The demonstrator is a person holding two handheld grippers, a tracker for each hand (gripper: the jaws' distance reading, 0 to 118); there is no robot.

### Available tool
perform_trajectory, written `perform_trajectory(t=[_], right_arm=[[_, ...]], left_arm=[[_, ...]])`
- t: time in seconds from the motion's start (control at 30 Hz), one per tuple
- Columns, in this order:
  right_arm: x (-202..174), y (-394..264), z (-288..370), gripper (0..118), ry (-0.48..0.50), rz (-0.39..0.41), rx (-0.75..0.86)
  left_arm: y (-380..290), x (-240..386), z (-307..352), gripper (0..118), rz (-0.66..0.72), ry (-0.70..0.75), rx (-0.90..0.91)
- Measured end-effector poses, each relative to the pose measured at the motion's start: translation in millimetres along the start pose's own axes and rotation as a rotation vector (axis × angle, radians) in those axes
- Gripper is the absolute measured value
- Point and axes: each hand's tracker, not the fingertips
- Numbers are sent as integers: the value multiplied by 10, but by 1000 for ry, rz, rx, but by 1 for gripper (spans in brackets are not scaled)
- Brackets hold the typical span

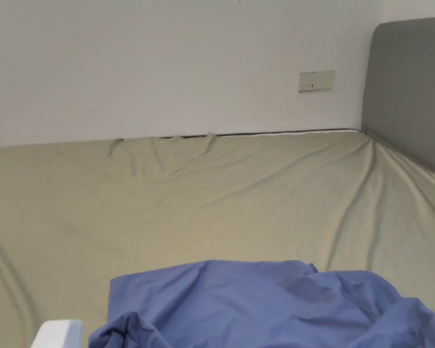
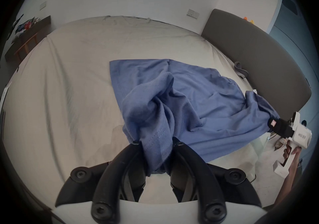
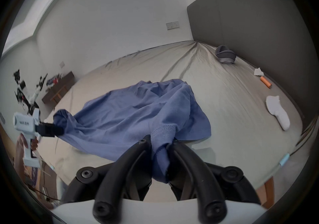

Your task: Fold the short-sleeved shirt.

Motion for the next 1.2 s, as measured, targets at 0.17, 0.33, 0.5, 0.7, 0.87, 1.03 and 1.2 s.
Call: perform_trajectory(t=[0.17, 0.33, 0.5, 0.7, 0.87, 1.03, 1.2], right_arm=[[-72, -492, 292, 13, 16, -53, -62], [-70, -787, 228, 13, -22, -13, -132], [-114, -843, 152, 30, -51, 8, -120], [-153, -771, 391, 112, -38, 48, -52], [-300, -364, 729, 111, -35, 70, 183], [-450, 172, 534, 22, 60, 136, 282], [-440, 421, -2, 0, 115, 87, 275]], left_arm=[[-670, 15, 286, 20, 24, 29, -19], [-1135, -84, 188, 20, 137, 47, -53], [-1223, -30, 42, 32, 191, 75, -26], [-1109, -64, 239, 100, 313, -38, -139], [-754, 64, 848, 100, 185, 120, 119], [-79, -21, 923, 4, 152, 166, 270], [500, -174, 233, 0, 54, 242, 109]])
